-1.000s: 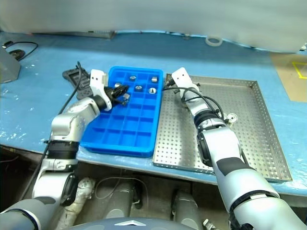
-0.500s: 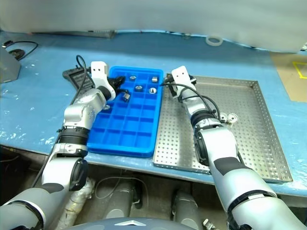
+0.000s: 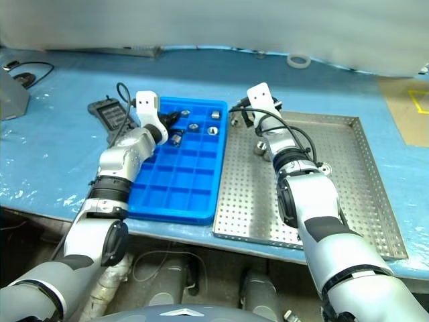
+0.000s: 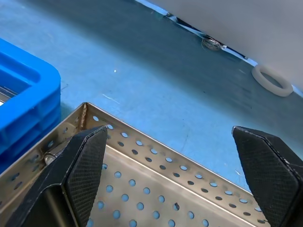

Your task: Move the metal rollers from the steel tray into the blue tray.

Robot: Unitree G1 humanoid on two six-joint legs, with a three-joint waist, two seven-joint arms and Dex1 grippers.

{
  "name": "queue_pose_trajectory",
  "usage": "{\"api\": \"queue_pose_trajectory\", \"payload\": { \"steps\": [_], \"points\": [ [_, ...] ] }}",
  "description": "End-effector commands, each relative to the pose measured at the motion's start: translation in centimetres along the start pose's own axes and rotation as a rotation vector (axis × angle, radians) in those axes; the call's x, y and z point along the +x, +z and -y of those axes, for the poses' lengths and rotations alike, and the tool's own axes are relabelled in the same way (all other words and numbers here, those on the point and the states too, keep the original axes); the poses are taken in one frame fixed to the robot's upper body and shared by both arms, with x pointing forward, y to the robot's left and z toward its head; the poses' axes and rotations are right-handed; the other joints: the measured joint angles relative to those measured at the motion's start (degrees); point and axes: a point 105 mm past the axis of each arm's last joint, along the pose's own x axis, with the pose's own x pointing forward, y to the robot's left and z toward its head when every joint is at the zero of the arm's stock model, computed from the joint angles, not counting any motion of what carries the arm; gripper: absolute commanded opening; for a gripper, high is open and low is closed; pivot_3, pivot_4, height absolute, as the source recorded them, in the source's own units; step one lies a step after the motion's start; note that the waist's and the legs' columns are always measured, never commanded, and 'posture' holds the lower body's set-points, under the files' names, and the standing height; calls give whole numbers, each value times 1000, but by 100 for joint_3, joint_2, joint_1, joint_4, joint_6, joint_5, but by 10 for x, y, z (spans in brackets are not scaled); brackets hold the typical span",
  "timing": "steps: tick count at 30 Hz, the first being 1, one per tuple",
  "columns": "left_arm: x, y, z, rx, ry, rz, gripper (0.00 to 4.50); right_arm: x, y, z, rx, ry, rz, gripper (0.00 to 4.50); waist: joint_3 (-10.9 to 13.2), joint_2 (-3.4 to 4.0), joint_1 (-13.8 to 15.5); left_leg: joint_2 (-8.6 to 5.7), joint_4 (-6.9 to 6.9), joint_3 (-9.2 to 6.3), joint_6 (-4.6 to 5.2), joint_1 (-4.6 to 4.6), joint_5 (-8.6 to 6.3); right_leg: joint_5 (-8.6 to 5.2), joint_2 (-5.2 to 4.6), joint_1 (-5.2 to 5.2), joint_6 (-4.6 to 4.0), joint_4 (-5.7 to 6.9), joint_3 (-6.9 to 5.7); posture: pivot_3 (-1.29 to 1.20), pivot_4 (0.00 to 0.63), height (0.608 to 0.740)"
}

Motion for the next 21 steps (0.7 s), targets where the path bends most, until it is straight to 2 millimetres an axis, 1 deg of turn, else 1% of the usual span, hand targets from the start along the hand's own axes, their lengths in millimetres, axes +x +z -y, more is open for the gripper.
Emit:
{"api": "queue_pose_trajectory", "payload": {
  "steps": [1, 2, 3, 5, 8, 10, 11, 13, 16, 21],
  "points": [
    [-2, 14, -1, 21, -3, 35, 0, 1, 12, -1, -3, 2, 34, 4463, -1, 0, -6, 2, 4, -3, 3, -24, -1, -1, 0, -19, 4, 11, -7, 138, 150, 740],
    [-2, 15, -1, 19, -2, 37, 0, 1, 12, -2, -1, 3, 33, 4463, -2, -1, -11, 2, 10, -6, 3, -47, -1, 3, 0, -44, 11, 35, -12, 138, 150, 740],
    [-2, 16, -2, 19, 0, 40, 0, 2, 12, -2, -1, 3, 31, 4463, -2, -1, -11, 2, 49, -16, 5, -86, -2, -2, -2, -91, 4, 98, -11, 141, 150, 740],
    [-3, 16, -3, 13, 5, 38, 0, 2, 11, -3, -3, 5, 29, 4463, -3, 0, -11, 13, 121, -32, 2, -142, -15, -16, -1, -149, -11, 174, -11, 142, 150, 740],
    [-3, 14, -3, 10, 6, 31, 0, 2, 11, -4, -11, 12, 24, 4463, -3, 0, -11, 20, 177, -46, 8, -206, -20, -21, -2, -187, -19, 191, -13, 145, 150, 740],
    [-3, 13, -2, 6, 5, 27, 0, 2, 9, -8, -11, 30, 19, 4463, -3, 0, -8, 18, 197, -45, 23, -209, -30, -25, -6, -181, -25, 190, -10, 147, 150, 740],
    [-3, 12, -2, 3, 6, 25, 0, 2, 8, -10, -14, 41, 16, 4463, -3, 0, -6, 16, 204, -44, 34, -206, -37, -35, -11, -176, -43, 183, -8, 148, 150, 740],
    [-3, 12, -2, -3, 8, 24, 0, 1, 7, -17, -52, 81, 11, 4463, -3, 0, -1, 14, 210, -43, 39, -192, -24, -29, -19, -163, -36, 186, -5, 151, 150, 740],
    [-4, 11, -1, -8, 7, 23, 0, 1, 7, -22, -98, 111, 8, 4463, -3, 1, 22, 16, 201, -44, 9, -167, -5, -24, -19, -143, -30, 189, -4, 155, 150, 740],
    [-6, 9, 0, -6, 10, 20, 0, 2, 10, -23, -140, 117, 7, 4463, -3, 1, 46, 17, 176, -43, -11, -109, 8, -20, -19, -90, -29, 186, -5, 163, 150, 740]
  ]
}}
